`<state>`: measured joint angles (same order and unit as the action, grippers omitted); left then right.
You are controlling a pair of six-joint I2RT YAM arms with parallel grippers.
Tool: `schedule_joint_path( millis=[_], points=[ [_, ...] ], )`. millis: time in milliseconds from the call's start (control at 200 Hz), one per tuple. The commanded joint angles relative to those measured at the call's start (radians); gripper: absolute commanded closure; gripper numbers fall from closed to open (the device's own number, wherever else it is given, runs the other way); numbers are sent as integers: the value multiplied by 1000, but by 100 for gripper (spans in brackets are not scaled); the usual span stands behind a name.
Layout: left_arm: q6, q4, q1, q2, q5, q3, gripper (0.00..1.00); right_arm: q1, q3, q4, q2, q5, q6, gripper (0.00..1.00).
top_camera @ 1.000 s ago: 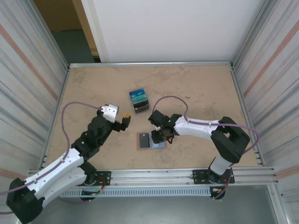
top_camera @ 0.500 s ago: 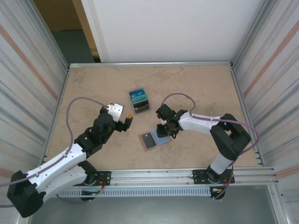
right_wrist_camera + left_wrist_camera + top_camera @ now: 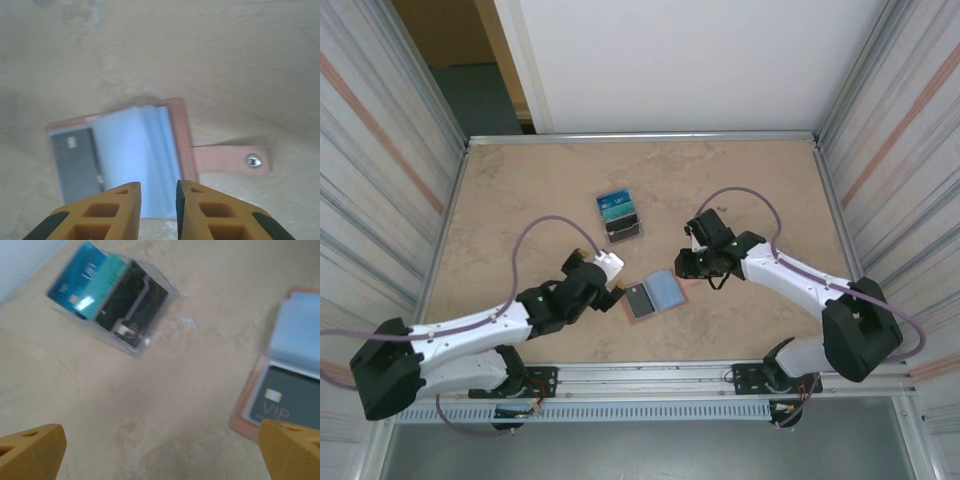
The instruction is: Take the credit cards out of the card holder
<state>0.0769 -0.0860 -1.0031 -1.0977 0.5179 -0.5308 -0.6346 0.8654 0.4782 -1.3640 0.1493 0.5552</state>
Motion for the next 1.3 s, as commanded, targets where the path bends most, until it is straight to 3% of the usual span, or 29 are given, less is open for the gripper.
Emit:
schedule_joint_path(
  millis=[0,241,386,717,1298],
  points=[
    [13,27,-28,-49,27,-31,1,-10,-8,1,20,105,50,73],
    [-250,-14,-25,-144,-121,-64,1,-90,16,-18,-56,115,83,74],
    [-371,55,-26,-170,-141,-7,1,-127,42,-44,-128,130,91,78],
    [-402,120,-26,-272,-113,8,1,-150,84,-88,-227,172,105,79],
    [-417,30,-29,-359,-68,-29,1,-169,118,-118,-336,241,125,79]
  ],
)
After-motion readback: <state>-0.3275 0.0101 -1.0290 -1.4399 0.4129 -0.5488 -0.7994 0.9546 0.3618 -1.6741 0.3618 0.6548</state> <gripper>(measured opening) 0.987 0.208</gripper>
